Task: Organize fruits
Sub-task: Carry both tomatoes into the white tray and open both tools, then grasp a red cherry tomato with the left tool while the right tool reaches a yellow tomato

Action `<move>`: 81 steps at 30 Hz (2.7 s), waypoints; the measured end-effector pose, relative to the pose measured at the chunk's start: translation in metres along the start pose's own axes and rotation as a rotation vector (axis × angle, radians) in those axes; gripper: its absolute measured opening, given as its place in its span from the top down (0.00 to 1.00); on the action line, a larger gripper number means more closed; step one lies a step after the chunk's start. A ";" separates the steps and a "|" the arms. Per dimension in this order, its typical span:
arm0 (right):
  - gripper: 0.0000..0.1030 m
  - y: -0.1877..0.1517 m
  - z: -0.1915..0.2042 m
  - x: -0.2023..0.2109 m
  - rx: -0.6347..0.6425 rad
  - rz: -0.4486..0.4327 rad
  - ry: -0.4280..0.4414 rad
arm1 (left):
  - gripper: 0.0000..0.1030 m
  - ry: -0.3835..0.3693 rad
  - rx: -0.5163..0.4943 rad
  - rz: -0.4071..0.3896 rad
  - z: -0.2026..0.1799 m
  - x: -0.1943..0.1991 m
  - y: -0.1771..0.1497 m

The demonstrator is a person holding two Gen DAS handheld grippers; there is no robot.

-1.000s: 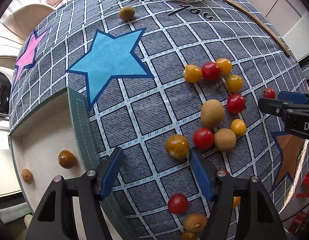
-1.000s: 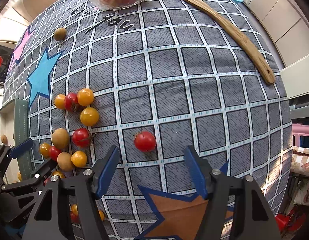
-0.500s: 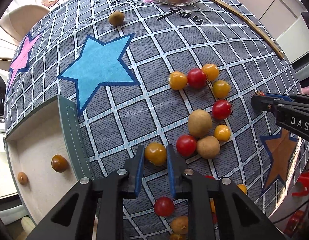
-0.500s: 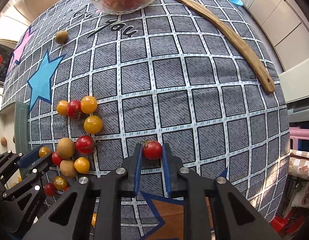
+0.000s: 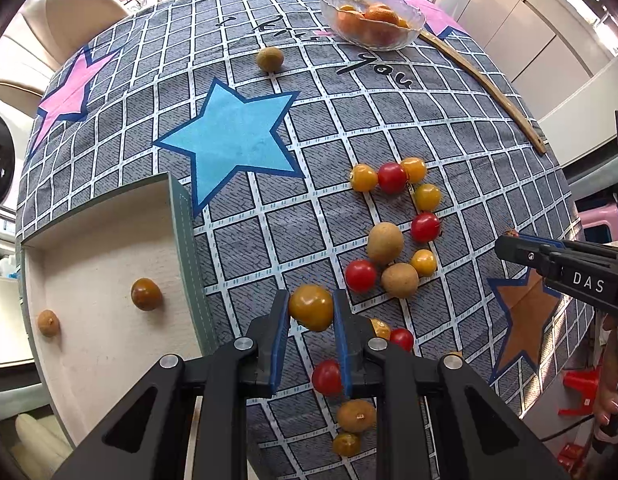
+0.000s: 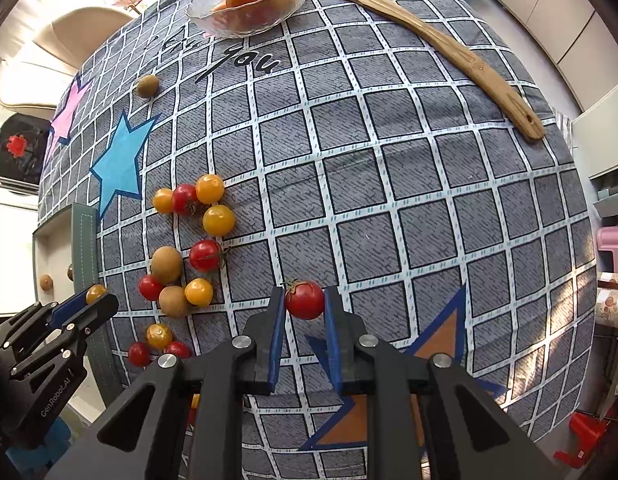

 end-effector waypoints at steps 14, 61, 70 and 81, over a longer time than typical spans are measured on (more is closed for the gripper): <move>0.80 -0.027 0.033 0.008 0.062 0.001 0.012 | 0.78 -0.019 0.084 -0.054 0.059 0.020 -0.041; 0.69 -0.040 0.272 -0.077 0.463 0.161 -0.029 | 0.77 0.118 0.359 0.014 0.216 -0.027 -0.119; 0.33 -0.043 0.268 -0.040 0.463 0.093 0.010 | 0.22 0.168 0.342 -0.015 0.212 -0.014 -0.119; 0.27 -0.037 0.207 -0.014 0.337 0.058 0.016 | 0.22 0.171 0.272 -0.030 0.180 0.004 -0.102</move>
Point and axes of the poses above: each gripper's, at about its wrist camera, not at the fingertips, and x roughly against the way its jaws point, z to its left, y to its top, the point moved 5 cm from there along -x, roughly the way its jaws point, and after that the axes turned 11 degrees about z, right-handed, at the moved point
